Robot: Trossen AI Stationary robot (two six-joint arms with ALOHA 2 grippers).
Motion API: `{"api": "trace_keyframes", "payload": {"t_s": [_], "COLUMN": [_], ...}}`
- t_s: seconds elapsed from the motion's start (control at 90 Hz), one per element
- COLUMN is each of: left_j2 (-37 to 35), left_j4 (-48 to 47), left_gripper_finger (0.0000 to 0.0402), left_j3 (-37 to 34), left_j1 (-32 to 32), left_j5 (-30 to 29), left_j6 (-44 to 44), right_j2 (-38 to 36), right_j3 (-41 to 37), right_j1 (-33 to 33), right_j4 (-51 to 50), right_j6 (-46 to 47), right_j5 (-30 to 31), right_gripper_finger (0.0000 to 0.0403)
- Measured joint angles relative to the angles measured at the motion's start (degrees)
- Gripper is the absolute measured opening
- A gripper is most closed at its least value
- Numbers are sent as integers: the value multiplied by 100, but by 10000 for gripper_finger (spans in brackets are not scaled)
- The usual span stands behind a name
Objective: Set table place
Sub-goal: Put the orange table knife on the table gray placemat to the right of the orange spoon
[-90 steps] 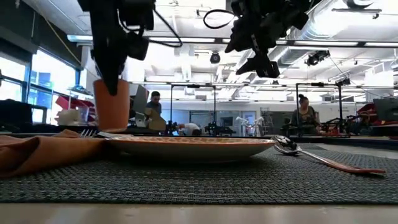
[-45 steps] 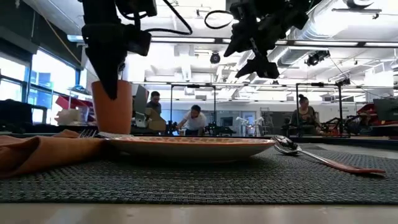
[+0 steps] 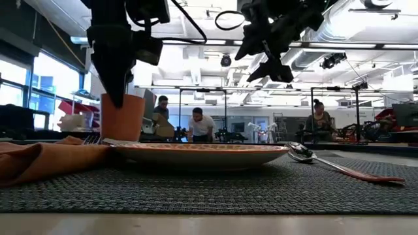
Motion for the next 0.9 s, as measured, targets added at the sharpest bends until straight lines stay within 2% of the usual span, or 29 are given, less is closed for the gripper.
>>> {"api": "trace_keyframes", "payload": {"t_s": [0.1, 0.278, 0.533, 0.7, 0.9], "left_j2": [-132, -562, -1137, -1441, -1671], "left_j4": [-41, -17, 7, 53, 153], "left_gripper_finger": [171, 179, 178, 177, 177], "left_j3": [0, 14, 510, 802, 831], "left_j1": [-2, 0, -4, -4, -4], "left_j5": [57, -124, -907, -1527, -1811], "left_j6": [-214, -445, -636, -610, -362], "right_j2": [-110, -318, -365, -391, -481], "right_j3": [0, 0, 0, 0, -53], "right_j1": [22, 22, 455, 1270, 2664], "right_j4": [-14, -344, -1993, -2976, -3795], "right_j6": [45, 325, 535, 1077, 2708], "right_j5": [266, 307, 559, 875, 1313], "right_gripper_finger": [231, 231, 231, 231, 231]}}
